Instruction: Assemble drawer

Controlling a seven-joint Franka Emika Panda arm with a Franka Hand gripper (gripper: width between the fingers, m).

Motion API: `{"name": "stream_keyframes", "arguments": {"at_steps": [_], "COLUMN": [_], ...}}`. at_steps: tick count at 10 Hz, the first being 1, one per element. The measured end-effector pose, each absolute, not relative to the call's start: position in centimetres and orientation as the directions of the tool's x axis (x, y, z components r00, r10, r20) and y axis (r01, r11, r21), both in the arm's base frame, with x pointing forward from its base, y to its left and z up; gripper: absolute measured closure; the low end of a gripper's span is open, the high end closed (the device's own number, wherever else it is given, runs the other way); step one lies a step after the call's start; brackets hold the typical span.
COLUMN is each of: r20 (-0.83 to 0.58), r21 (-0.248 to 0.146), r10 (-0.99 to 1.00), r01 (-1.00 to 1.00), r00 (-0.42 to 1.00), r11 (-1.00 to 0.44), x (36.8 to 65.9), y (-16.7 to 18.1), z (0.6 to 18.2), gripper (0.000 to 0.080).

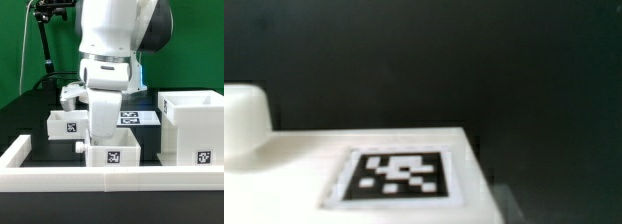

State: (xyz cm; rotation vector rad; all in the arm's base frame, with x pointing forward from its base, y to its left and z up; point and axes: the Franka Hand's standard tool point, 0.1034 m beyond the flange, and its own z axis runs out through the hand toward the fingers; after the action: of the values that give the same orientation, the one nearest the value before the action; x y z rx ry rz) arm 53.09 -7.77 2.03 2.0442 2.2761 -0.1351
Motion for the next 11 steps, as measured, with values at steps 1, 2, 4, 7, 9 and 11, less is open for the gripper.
{"name": "stream_keyframes", "arguments": {"at_steps": [1,2,4,7,9,11], "r20": [-0.090,-0.072,-0.012,-0.022,-0.015,-0.005], "r21": [-0.025,-0.027,-0.046,-0.050,-0.060,-0.063], "r10": [0.990,0.993,0.996,0.995,0.999,1.000], "r01": [0.994,0.995,0.995,0.995,0.997,0.998], "r00": [-0.109,-0.095,-0.089,-0.092,-0.052,-0.026], "r11": [0.108,0.093,0.088,0.091,0.051,0.025], "x": [53.0,53.1,52.8,52.7,52.8,53.8], "y": [-8.6,-8.9,-10.1,-10.1,-8.9,-6.9], "z": [2.1,2.1,2.1,2.0,1.5,1.7], "gripper": [0.0757,0.0757,0.0757,0.0757,0.0757,0.0757]}}
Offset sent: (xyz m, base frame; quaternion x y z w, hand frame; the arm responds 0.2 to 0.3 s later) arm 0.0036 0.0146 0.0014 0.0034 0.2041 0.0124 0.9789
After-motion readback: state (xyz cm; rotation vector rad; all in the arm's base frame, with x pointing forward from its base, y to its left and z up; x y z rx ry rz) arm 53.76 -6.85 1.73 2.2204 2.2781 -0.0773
